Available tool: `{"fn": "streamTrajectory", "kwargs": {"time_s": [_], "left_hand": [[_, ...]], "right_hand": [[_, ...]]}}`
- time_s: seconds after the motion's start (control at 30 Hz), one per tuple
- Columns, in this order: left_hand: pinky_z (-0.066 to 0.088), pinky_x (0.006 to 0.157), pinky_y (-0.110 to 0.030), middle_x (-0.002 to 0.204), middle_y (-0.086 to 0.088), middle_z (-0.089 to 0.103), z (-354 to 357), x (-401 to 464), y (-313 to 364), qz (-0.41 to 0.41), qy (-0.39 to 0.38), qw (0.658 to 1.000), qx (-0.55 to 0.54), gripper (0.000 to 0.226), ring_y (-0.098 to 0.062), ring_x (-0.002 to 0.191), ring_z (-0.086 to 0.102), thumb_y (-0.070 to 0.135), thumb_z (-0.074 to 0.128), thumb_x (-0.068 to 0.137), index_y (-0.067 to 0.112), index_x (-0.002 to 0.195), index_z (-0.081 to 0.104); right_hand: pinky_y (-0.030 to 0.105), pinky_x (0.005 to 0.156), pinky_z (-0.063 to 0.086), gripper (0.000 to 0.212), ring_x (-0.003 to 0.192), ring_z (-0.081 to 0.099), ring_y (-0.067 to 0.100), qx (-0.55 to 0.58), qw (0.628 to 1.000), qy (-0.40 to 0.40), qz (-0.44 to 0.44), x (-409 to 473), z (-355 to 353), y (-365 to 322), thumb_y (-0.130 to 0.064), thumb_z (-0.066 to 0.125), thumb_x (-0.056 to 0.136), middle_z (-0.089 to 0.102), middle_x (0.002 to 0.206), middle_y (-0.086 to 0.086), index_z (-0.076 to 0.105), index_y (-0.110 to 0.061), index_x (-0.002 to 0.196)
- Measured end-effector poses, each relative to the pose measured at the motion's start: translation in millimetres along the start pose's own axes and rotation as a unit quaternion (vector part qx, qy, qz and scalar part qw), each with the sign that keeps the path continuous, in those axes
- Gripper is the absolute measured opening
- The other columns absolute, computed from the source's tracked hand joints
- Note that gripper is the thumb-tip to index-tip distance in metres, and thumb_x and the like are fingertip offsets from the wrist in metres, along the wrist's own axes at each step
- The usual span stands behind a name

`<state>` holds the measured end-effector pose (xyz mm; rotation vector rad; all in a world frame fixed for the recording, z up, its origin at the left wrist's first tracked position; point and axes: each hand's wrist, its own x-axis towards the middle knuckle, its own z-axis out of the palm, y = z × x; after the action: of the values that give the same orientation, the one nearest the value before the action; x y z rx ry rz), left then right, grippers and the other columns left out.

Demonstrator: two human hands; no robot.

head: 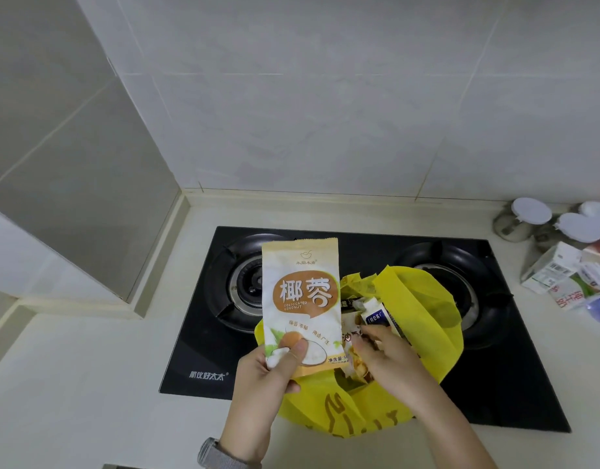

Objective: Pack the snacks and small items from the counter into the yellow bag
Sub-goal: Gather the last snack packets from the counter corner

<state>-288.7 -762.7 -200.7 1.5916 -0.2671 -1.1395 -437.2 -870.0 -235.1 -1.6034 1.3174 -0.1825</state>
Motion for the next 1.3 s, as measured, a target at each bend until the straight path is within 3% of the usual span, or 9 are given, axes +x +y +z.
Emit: {"fn": "streamTrajectory", "kwargs": {"time_s": [0.17,0.27,0.37,0.53,0.67,0.77,1.0,1.1,1.3], "left_hand": [[0.048,0.049,-0.019,0.079,0.001,0.075,6.3,-2.7,0.5,0.039,-0.078,0.995,0.053,0.008,-0.006,0.065,0.062,0.013,0.068,0.080,0.014,0.086,0.073],[0.049,0.051,-0.021,0.078,0.006,0.074,12.6,-4.9,-0.7,0.053,-0.115,0.989,0.081,0.007,-0.003,0.066,0.062,0.012,0.068,0.081,0.017,0.085,0.072],[0.049,0.052,-0.020,0.074,0.008,0.073,17.0,-6.1,0.0,0.066,-0.140,0.983,0.096,0.011,-0.003,0.062,0.060,0.025,0.071,0.080,0.018,0.087,0.071],[0.038,0.055,-0.012,0.062,0.015,0.064,16.3,-4.4,-3.4,0.175,-0.122,0.959,0.187,0.029,0.003,0.058,0.052,0.053,0.060,0.081,0.025,0.079,0.069],[0.035,0.090,-0.021,0.099,0.014,0.057,3.5,18.5,-23.4,0.357,0.061,0.839,0.405,0.028,-0.008,0.102,0.041,0.053,0.046,0.079,0.040,0.090,0.068],[0.038,0.090,-0.048,0.118,0.001,0.047,2.9,27.9,-36.0,0.317,0.136,0.780,0.522,0.027,-0.023,0.112,0.031,0.044,0.067,0.070,0.045,0.096,0.064],[0.044,0.085,-0.049,0.140,-0.018,0.028,1.8,23.2,-37.4,0.113,0.160,0.813,0.549,0.103,-0.039,0.109,0.043,0.055,0.080,0.049,0.028,0.138,0.036],[0.046,0.078,-0.035,0.132,-0.011,0.032,-10.7,30.2,-34.4,0.110,0.098,0.876,0.460,0.103,-0.033,0.095,0.057,0.032,0.074,0.071,0.033,0.146,0.005],[0.033,0.091,-0.024,0.130,-0.009,0.043,-16.1,35.6,-28.7,0.144,0.046,0.913,0.378,0.091,-0.024,0.121,0.041,0.006,0.068,0.076,0.015,0.148,0.013]], "right_hand": [[0.035,0.085,0.057,0.051,0.101,0.067,0.007,0.294,0.954,-0.042,-0.024,-14.7,-12.3,-25.8,-0.069,0.044,0.076,0.070,0.113,-0.008,0.061,-0.037,0.112],[0.047,0.090,0.053,0.038,0.103,0.068,0.021,0.328,0.940,-0.080,-0.053,-23.6,-10.6,-32.8,-0.051,0.063,0.082,0.072,0.111,0.001,0.065,-0.028,0.112],[0.049,0.093,0.052,0.019,0.100,0.069,0.022,0.318,0.946,-0.022,-0.060,-28.2,-8.2,-31.4,-0.022,0.062,0.090,0.074,0.105,0.004,0.068,-0.019,0.108],[0.047,0.091,0.054,0.018,0.096,0.071,0.020,0.311,0.950,0.020,-0.031,-27.7,-11.4,-24.4,-0.017,0.064,0.088,0.075,0.101,0.001,0.069,-0.019,0.105],[0.040,0.085,0.057,0.012,0.090,0.072,0.015,0.294,0.954,0.065,-0.005,-24.8,-19.2,-13.8,-0.018,0.065,0.088,0.076,0.094,-0.005,0.069,-0.023,0.098],[0.040,0.085,0.057,0.011,0.090,0.072,0.015,0.274,0.958,0.085,0.010,-21.7,-24.5,-5.0,-0.021,0.066,0.087,0.076,0.093,-0.006,0.069,-0.024,0.097],[0.046,0.085,0.057,0.012,0.088,0.072,0.019,0.241,0.966,0.089,0.038,-16.6,-30.1,13.3,-0.018,0.060,0.090,0.076,0.092,-0.002,0.067,-0.026,0.096],[0.049,0.082,0.055,0.014,0.087,0.071,0.025,0.206,0.974,0.085,0.049,-14.4,-29.0,20.2,-0.014,0.056,0.090,0.075,0.089,0.004,0.066,-0.023,0.094],[0.054,0.087,0.050,0.010,0.097,0.062,0.040,0.158,0.985,0.042,0.053,-9.2,-16.3,28.1,-0.019,0.057,0.088,0.068,0.099,0.019,0.065,-0.019,0.093]]}}
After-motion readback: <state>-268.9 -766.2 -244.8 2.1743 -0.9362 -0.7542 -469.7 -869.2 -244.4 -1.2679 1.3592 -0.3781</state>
